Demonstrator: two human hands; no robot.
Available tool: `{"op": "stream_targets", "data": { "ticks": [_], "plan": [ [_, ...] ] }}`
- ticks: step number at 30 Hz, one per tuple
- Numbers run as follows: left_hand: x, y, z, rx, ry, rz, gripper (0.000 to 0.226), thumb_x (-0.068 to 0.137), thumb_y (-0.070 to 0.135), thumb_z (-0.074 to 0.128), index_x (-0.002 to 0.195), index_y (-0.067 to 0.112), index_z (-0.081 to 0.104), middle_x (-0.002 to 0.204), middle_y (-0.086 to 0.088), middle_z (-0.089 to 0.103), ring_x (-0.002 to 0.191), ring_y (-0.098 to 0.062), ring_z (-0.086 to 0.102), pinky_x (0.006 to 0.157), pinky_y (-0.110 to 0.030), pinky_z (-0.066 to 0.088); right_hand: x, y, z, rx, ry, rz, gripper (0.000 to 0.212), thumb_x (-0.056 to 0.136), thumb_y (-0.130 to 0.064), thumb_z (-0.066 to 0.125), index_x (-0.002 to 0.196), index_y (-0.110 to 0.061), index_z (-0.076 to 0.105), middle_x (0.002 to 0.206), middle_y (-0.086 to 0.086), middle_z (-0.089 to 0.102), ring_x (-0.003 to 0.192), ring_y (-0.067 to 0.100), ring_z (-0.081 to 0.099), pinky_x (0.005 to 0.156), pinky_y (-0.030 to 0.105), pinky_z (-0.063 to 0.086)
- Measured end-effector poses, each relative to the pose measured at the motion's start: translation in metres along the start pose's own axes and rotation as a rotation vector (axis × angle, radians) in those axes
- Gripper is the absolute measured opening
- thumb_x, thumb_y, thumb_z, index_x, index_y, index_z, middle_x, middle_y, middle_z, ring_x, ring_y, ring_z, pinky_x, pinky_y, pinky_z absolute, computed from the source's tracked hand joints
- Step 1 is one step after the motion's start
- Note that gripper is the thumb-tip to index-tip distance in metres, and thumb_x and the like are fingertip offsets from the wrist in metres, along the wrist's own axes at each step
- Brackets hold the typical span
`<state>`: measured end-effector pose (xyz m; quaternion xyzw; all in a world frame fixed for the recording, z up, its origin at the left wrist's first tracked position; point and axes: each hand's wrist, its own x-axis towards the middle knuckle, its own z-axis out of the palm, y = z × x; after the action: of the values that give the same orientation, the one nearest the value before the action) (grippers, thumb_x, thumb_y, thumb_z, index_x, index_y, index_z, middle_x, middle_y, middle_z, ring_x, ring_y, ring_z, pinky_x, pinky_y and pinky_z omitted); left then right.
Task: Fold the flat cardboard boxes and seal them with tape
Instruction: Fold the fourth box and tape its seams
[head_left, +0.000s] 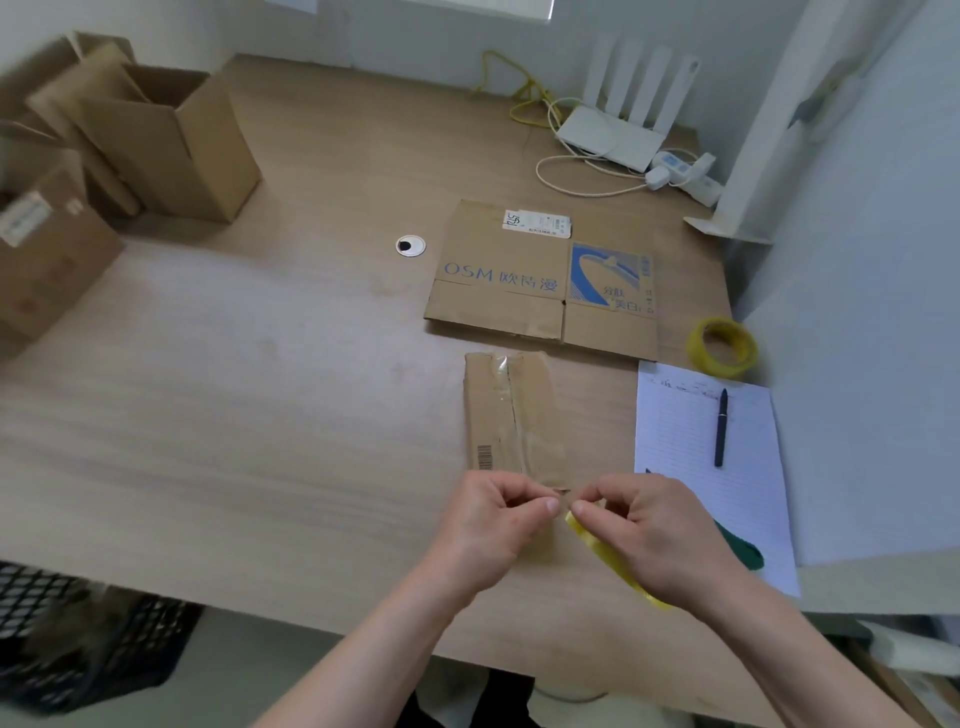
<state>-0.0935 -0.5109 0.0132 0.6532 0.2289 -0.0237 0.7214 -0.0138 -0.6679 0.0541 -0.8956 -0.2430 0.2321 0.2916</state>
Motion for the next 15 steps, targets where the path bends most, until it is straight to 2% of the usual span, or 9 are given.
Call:
{"op": "stream_targets", "data": {
  "ticks": [3,4,6,8,11,13,14,15],
  "plan": [
    [-0.004,-0.011,0.001,0.035,0.058,0.017,0.022,0.083,0.008,0.074,0.067,0.022,0.077,0.054,0.01,0.061,0.053,-0.003,0.051,0.056,-0.022,0.041,-0.003,0.01,0.003,0.155,-0.17,0.035,0.009,0.087,-0.033,0.07,0.091,-0.04,0.074,0.064,-0.013,0.06,0.06,0.0,0.051,0.06,0.016,0.041],
    [-0.006,-0.016,0.0,0.036,0.074,0.02,0.019,0.083,0.007,0.074,0.068,0.02,0.077,0.055,0.009,0.061,0.054,-0.003,0.052,0.056,-0.021,0.041,-0.005,0.014,0.004,0.29,-0.258,0.074,0.016,0.086,-0.032,0.072,0.101,-0.039,0.074,0.073,-0.013,0.065,0.069,0.002,0.057,0.068,0.019,0.045],
    [-0.011,-0.024,-0.001,0.024,0.071,0.001,0.014,0.081,0.009,0.075,0.069,0.017,0.076,0.056,0.007,0.061,0.053,-0.005,0.051,0.055,-0.021,0.041,-0.009,0.028,0.006,0.524,-0.436,0.143,0.045,0.082,-0.031,0.074,0.125,-0.035,0.063,0.087,-0.01,0.071,0.084,0.007,0.064,0.079,0.021,0.048],
    [-0.016,-0.032,-0.001,0.031,0.063,-0.041,0.015,0.08,0.012,0.076,0.068,0.022,0.076,0.055,0.004,0.06,0.053,-0.008,0.051,0.055,-0.021,0.041,-0.013,0.042,0.003,0.649,-0.582,0.19,0.069,0.078,-0.031,0.073,0.141,-0.032,0.045,0.081,-0.001,0.064,0.079,0.01,0.062,0.081,0.023,0.045],
    [-0.018,-0.044,-0.001,0.054,0.108,-0.099,0.03,0.082,0.005,0.075,0.061,0.027,0.074,0.054,0.001,0.058,0.05,-0.01,0.049,0.055,-0.023,0.04,-0.013,0.059,-0.005,0.826,-0.77,0.214,0.081,0.078,-0.027,0.074,0.148,-0.025,0.034,0.09,0.017,0.068,0.082,0.024,0.063,0.079,0.029,0.049],
    [-0.018,-0.047,-0.002,0.031,0.122,-0.117,0.027,0.082,0.004,0.074,0.062,0.022,0.074,0.055,-0.003,0.057,0.05,-0.013,0.049,0.055,-0.026,0.04,-0.011,0.063,-0.013,0.855,-0.855,0.197,0.077,0.083,-0.025,0.072,0.15,-0.026,0.034,0.096,0.026,0.067,0.084,0.032,0.06,0.08,0.033,0.049],
    [-0.018,-0.048,-0.004,0.03,0.129,-0.115,0.024,0.083,0.005,0.074,0.064,0.02,0.075,0.055,-0.003,0.057,0.051,-0.013,0.05,0.055,-0.026,0.04,-0.009,0.065,-0.014,0.795,-0.868,0.187,0.073,0.086,-0.026,0.07,0.149,-0.03,0.035,0.095,0.024,0.068,0.084,0.032,0.06,0.08,0.032,0.049],
    [-0.017,-0.048,-0.006,0.042,0.145,-0.111,0.021,0.083,0.007,0.074,0.067,0.019,0.076,0.055,-0.002,0.058,0.052,-0.012,0.05,0.054,-0.026,0.042,-0.005,0.067,-0.015,0.63,-0.85,0.162,0.068,0.089,-0.03,0.068,0.148,-0.038,0.036,0.093,0.017,0.071,0.084,0.028,0.063,0.08,0.028,0.048]
  ]
}}
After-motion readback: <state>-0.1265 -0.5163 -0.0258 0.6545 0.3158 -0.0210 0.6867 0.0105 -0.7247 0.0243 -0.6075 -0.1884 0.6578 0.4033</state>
